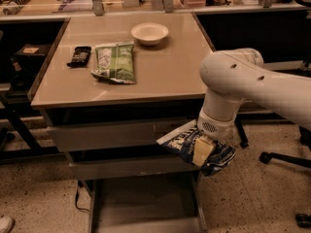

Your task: Place blue chip bag into bottom drawer

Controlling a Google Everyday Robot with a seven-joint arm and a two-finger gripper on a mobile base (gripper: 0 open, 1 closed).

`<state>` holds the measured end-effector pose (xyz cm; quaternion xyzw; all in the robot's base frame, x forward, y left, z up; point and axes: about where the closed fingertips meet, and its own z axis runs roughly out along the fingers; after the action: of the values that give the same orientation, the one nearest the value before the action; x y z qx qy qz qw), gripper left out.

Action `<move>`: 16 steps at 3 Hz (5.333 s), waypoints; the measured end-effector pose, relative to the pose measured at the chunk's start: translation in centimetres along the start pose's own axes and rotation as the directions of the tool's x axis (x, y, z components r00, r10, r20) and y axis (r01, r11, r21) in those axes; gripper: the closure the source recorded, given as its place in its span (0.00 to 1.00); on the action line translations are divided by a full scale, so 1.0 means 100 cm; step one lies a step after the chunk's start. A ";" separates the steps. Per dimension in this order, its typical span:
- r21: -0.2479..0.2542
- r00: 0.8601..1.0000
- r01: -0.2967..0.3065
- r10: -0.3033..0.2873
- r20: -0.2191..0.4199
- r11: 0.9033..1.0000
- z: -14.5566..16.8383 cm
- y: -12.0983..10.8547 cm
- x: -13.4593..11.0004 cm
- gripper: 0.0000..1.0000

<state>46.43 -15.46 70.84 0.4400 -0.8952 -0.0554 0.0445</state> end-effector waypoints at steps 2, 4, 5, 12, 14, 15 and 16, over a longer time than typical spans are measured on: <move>-0.190 0.996 -0.090 0.089 -0.013 0.978 0.103 0.029 0.010 1.00; -0.330 0.987 -0.161 0.155 -0.045 0.930 0.179 0.048 0.018 1.00; -0.396 0.969 -0.241 0.240 -0.052 0.886 0.228 0.057 0.016 1.00; -0.667 0.809 -0.479 0.581 -0.085 0.570 0.465 0.052 -0.089 1.00; -0.669 0.763 -0.509 0.644 -0.059 0.541 0.475 0.053 -0.095 1.00; -0.697 0.710 -0.512 0.704 -0.015 0.501 0.485 0.050 -0.109 1.00; -0.725 0.675 -0.502 0.737 0.012 0.471 0.492 0.044 -0.119 1.00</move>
Offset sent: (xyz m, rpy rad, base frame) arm -0.0894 0.0292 -0.2141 0.1919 0.3671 -0.2305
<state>43.94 -0.38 22.37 0.0159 -0.9030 -0.4237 0.0691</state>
